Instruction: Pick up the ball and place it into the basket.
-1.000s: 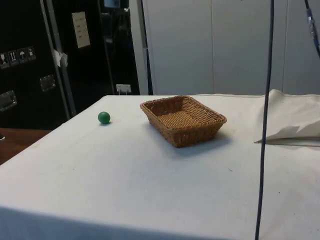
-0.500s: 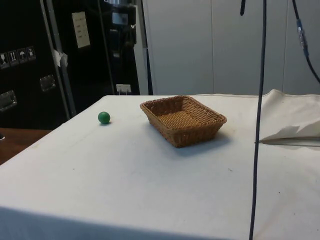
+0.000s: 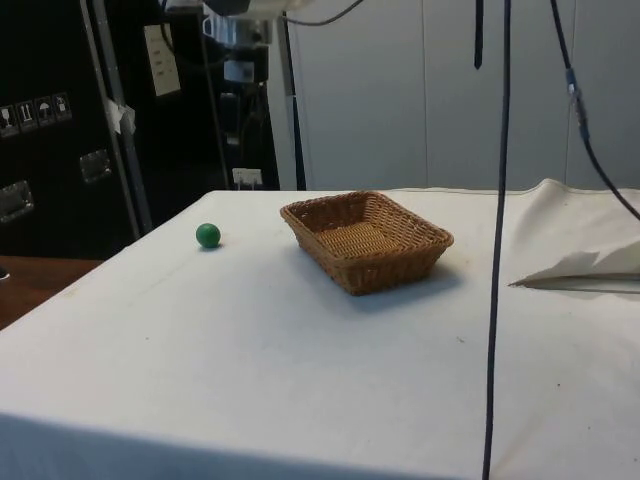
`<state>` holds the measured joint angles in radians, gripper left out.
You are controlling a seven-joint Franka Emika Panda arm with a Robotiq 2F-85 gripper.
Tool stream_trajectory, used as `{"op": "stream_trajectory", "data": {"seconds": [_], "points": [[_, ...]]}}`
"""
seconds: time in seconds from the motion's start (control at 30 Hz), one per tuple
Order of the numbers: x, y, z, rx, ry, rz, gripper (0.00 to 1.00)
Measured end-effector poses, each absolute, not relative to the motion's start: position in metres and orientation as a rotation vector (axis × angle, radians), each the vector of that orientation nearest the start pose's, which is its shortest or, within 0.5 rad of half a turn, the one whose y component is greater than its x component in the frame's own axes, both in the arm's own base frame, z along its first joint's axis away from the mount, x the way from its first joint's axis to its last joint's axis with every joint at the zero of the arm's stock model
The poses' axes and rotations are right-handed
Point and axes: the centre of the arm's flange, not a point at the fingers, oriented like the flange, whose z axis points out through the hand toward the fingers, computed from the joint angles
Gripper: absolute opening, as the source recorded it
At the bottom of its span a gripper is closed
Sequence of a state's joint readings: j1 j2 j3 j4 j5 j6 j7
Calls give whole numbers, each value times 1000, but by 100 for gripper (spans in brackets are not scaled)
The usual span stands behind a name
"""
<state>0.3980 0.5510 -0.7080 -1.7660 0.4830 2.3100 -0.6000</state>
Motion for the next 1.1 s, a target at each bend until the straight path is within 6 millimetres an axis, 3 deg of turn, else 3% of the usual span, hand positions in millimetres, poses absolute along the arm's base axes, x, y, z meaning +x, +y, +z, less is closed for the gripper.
{"op": "stream_trajectory", "data": {"seconds": [0.27, 0.77, 1.1], "points": [[663, -152, 300, -3194, -160, -256, 100], [671, -160, 248, -3166, -6, -275, 100], [687, -153, 237, -3163, 35, -331, 100]]}}
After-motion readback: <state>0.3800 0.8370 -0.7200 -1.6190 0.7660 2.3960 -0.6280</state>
